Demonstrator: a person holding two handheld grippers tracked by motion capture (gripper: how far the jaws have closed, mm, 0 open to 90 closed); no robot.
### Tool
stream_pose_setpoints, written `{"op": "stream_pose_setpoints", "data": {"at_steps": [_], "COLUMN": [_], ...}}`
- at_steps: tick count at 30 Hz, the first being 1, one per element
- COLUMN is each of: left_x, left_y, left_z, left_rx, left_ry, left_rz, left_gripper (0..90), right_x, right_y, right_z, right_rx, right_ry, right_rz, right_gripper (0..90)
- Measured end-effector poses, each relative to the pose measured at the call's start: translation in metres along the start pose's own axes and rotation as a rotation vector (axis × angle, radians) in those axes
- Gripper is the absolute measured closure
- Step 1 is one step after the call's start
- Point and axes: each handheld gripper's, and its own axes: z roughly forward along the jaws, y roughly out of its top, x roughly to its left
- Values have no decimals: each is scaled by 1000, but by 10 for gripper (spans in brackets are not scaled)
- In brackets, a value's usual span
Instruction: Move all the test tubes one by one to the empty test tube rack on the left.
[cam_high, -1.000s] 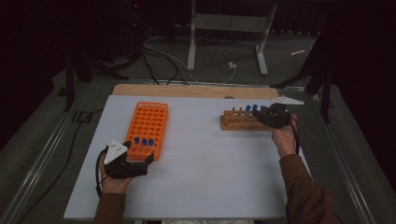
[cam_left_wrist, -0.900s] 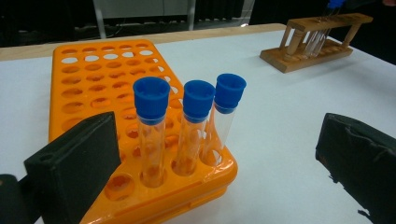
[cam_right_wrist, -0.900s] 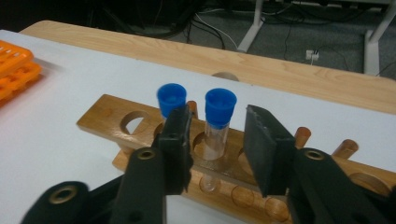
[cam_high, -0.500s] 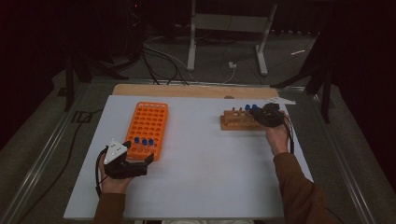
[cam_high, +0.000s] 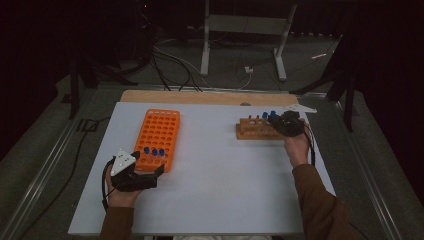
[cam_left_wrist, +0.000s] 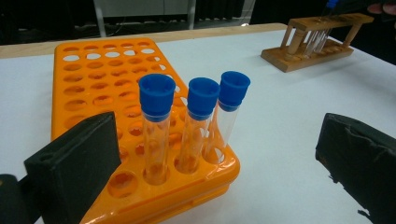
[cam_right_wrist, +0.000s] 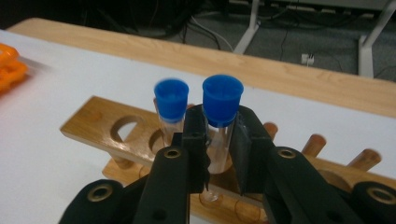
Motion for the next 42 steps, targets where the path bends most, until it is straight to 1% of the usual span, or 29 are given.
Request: {"op": "stream_pose_setpoints", "data": {"at_steps": [3,8,13,16,20,26,29,32,35,39,42], "left_x": [0,1,2,2,1,-6,-11,-16,-21,-28,-36], "left_y": [0,0,1,1,3,10,15,20,24,30,36], "left_z": [0,-1,-2,-3,-4,-6,-6,-7,-7,-5,-3], "left_rx": [0,-4,-10,-13,-16,-31,-43,-57,-55,-58,-65], "left_ry": [0,6,14,15,24,30,28,21,14,-8,-23], "left_rz": [-2,-6,-14,-17,-7,17,33,36,47,57,73], "left_gripper": [8,8,8,8,8,8,8,8,8,8,8], "right_x": [0,2,4,4,2,3,6,9,14,23,31], "right_y": [3,12,23,27,28,25,23,20,15,9,5], "right_z": [-6,-16,-29,-36,-44,-53,-56,-58,-60,-64,-66], "right_rx": [-26,-51,-92,-107,-122,-122,-110,-97,-85,-77,-68], "right_ry": [7,8,14,14,24,49,64,88,116,146,169], "right_rz": [3,-10,-20,-26,-20,-26,-36,-42,-43,-54,-60], "right_gripper": [774,775,775,775,775,775,775,775,774,774,774]}}
